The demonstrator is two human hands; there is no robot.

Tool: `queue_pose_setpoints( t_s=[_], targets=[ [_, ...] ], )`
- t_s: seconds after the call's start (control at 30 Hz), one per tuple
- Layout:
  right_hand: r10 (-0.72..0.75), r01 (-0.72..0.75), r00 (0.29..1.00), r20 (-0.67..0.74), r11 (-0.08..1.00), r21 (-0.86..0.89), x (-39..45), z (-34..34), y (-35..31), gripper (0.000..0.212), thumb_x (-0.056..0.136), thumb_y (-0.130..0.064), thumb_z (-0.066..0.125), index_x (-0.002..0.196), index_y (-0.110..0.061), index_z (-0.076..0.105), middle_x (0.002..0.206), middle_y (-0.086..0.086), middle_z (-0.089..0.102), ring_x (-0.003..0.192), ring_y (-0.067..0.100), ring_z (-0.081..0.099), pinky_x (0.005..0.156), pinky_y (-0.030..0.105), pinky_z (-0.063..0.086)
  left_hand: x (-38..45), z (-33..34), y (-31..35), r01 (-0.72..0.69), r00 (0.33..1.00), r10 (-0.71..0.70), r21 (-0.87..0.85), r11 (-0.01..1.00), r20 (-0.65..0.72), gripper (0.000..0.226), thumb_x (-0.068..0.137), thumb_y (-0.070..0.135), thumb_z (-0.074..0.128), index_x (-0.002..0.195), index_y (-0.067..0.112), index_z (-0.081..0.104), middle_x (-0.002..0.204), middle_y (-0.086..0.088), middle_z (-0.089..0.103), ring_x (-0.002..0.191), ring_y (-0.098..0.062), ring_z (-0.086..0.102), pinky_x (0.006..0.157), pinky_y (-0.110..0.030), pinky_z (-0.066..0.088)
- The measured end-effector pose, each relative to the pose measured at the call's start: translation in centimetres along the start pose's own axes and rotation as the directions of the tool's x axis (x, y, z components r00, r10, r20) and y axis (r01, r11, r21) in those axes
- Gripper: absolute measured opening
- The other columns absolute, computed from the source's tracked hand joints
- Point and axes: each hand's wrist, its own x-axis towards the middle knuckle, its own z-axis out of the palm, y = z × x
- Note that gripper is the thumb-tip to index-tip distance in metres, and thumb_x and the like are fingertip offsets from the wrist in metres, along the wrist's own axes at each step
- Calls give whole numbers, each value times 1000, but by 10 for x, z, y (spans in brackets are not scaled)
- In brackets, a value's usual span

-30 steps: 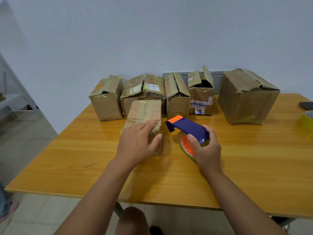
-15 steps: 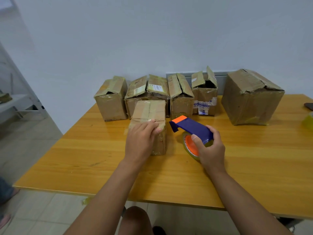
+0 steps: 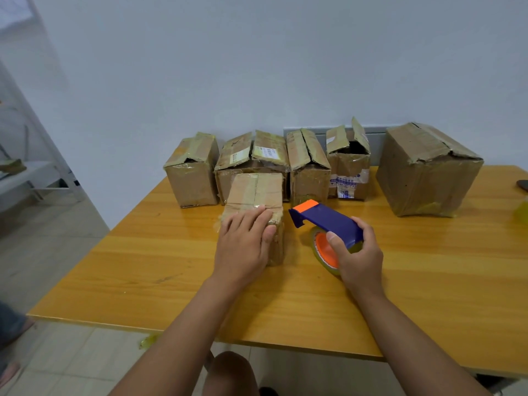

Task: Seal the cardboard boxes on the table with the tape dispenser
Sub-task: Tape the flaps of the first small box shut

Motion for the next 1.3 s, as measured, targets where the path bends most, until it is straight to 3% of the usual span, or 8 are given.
queue_pose_setpoints(
  t_s=[0.2, 0.3, 0.37, 0.77, 0.9, 1.03, 1.2, 1.3],
  targets=[
    [3, -3, 1000, 6, 1000, 29, 0, 0, -4, 68, 75, -46, 67, 134, -18, 49, 113, -9, 53, 97, -22, 48, 70, 0, 41, 5, -17, -30, 63, 998, -62, 12, 998, -33, 46, 100, 51, 29, 136, 36, 54, 145, 10, 48, 135, -22, 34, 105, -43, 22],
    [5, -5, 1000, 2, 999, 37, 0, 1, -3, 67, 77, -44, 70, 135, -17, 49, 114, -8, 53, 96, -22, 47, 70, -1, 40, 5, -11, -40, 54, 994, -70, -171, 984, -87, 45, 98, 49, 39, 120, 23, 69, 124, 5, 66, 114, -17, 51, 93, -46, 46],
    [10, -10, 1000, 1, 1000, 24, 1, 1, -1, 62, 83, -35, 76, 135, -15, 49, 113, -7, 53, 95, -22, 48, 70, -1, 40, 7, -7, -35, 63, 985, -81, -121, 991, -149, 41, 95, 47, 46, 108, 20, 74, 112, 1, 71, 99, -20, 55, 80, -41, 52],
    [12, -12, 1000, -8, 1000, -9, 0, 0, -1, 58, 85, -29, 74, 136, -18, 48, 116, -8, 52, 95, -9, 51, 68, 4, 41, 1, -4, -12, 183, 976, -170, 96, 978, -133, 37, 92, 52, 57, 113, 22, 67, 107, 1, 65, 95, -20, 47, 75, -35, 39],
    [8, -8, 1000, -2, 1000, -1, 0, 0, -1, 58, 86, -28, 74, 136, -16, 48, 115, -7, 52, 94, -11, 51, 69, 1, 42, -5, -8, -20, 103, 979, -93, 48, 993, -184, 22, 93, 39, 58, 103, 21, 66, 106, 2, 67, 92, -20, 48, 72, -31, 34],
    [8, -8, 1000, 1, 1000, 9, 0, 0, -2, 65, 81, -40, 75, 136, -17, 48, 116, -7, 53, 95, -9, 52, 67, 4, 43, 0, -7, -11, 168, 971, -148, 97, 981, -189, 13, 87, 35, 71, 94, 23, 70, 99, 4, 68, 91, -19, 46, 72, -33, 31],
    [14, -14, 1000, 2, 1000, 2, -1, 0, 1, 59, 86, -29, 73, 137, -15, 48, 117, -6, 53, 95, -8, 51, 67, 2, 42, 1, -13, -1, 214, 973, -206, 71, 974, -109, 32, 92, 47, 47, 104, 30, 70, 123, 4, 61, 118, -19, 44, 95, -40, 27],
    [12, -12, 1000, 4, 1000, 1, 0, 0, 1, 59, 86, -29, 73, 137, -16, 47, 118, -5, 53, 95, -7, 52, 67, 3, 42, 1, -27, -12, 158, 987, -157, -66, 985, 32, 48, 98, 43, 27, 125, 29, 63, 130, 12, 58, 123, -9, 41, 97, -30, 23]
  ],
)
